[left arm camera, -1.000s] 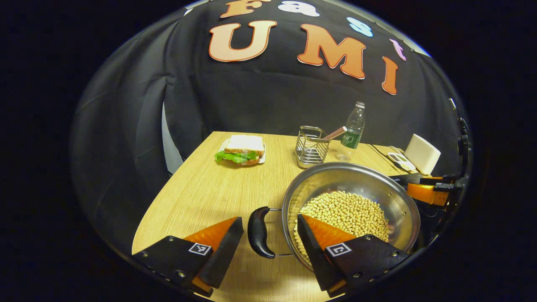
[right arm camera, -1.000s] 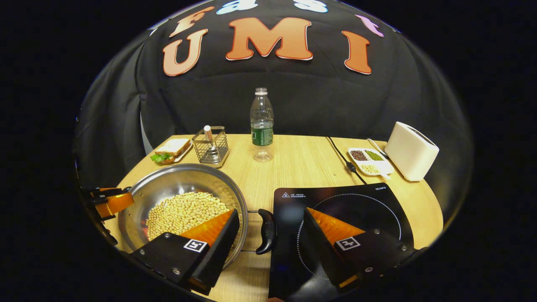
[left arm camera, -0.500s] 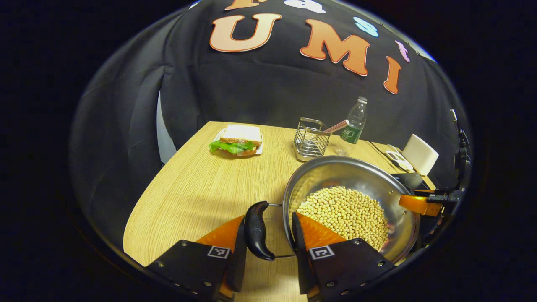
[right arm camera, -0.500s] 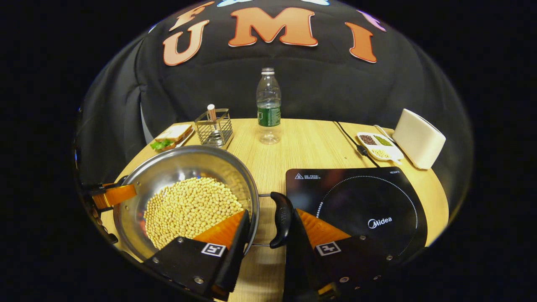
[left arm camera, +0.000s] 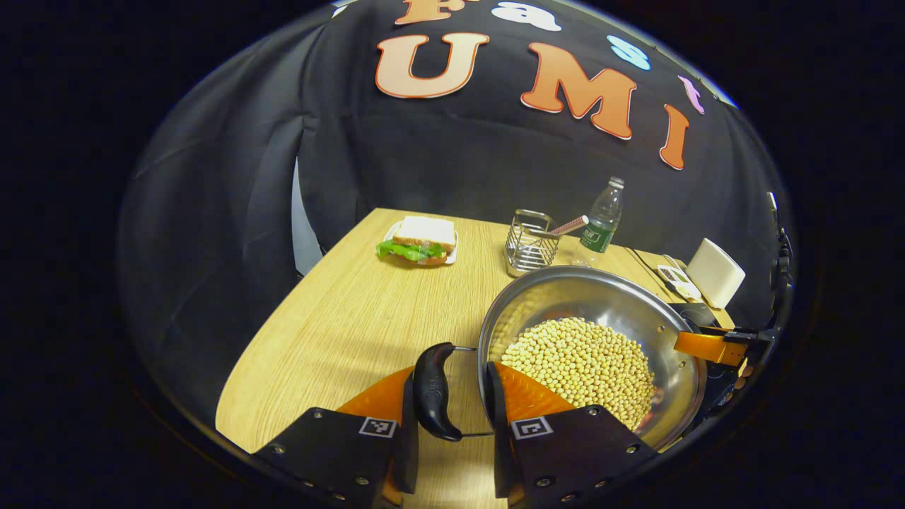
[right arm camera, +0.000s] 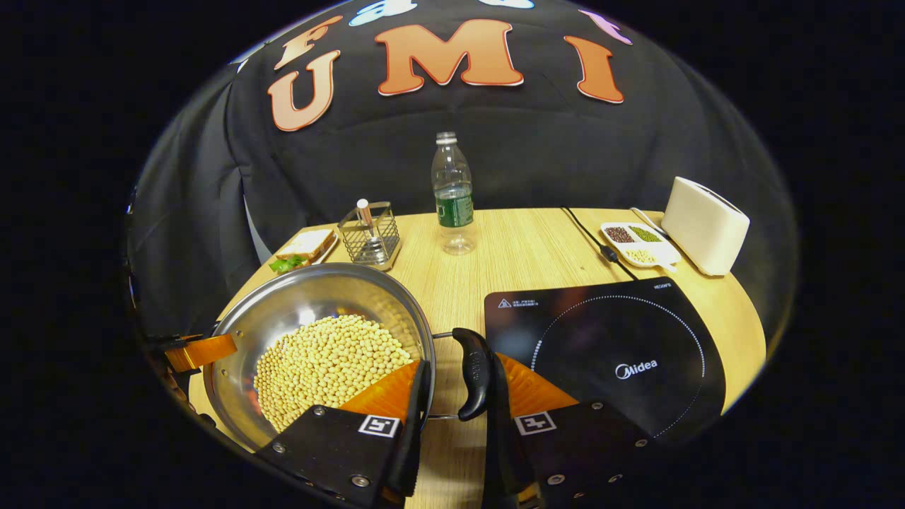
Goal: First push the handle of the pot to place it horizontally, then grasp the pot with both hands and set it on the induction cooktop.
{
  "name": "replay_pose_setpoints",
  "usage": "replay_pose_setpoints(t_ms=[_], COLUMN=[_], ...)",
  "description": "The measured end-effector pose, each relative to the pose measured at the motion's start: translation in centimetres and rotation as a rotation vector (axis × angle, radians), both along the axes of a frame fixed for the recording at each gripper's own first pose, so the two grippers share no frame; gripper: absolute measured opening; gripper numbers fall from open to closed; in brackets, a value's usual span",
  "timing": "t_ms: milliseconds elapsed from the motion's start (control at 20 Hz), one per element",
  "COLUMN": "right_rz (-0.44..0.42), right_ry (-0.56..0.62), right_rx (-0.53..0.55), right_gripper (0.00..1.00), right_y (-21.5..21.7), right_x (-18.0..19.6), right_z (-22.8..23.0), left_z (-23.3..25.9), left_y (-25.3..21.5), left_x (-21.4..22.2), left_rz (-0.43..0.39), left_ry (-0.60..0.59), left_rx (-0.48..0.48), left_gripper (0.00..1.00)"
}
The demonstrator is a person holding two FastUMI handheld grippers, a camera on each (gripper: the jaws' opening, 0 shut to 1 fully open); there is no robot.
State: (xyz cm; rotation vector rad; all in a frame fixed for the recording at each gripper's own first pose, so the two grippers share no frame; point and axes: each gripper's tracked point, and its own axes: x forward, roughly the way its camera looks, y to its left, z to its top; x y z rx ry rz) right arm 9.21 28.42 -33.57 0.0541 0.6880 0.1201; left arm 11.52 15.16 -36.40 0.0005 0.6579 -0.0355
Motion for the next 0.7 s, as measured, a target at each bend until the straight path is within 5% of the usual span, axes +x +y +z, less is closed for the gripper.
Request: replay_pose_setpoints(t_ms=[700], right_rz=[-0.065], right_ry=[-0.072], right_rx=[0.029], right_gripper=[0.45], right_y=[-9.3], right_x=[-1.6], right_z=[6.0], left_z=[6.3], left_y=[-10.4], left_x=[-1.0], left_rz=[-0.074], left_ry=[-0.052], left_rx=[0.014], left_gripper=[0.43])
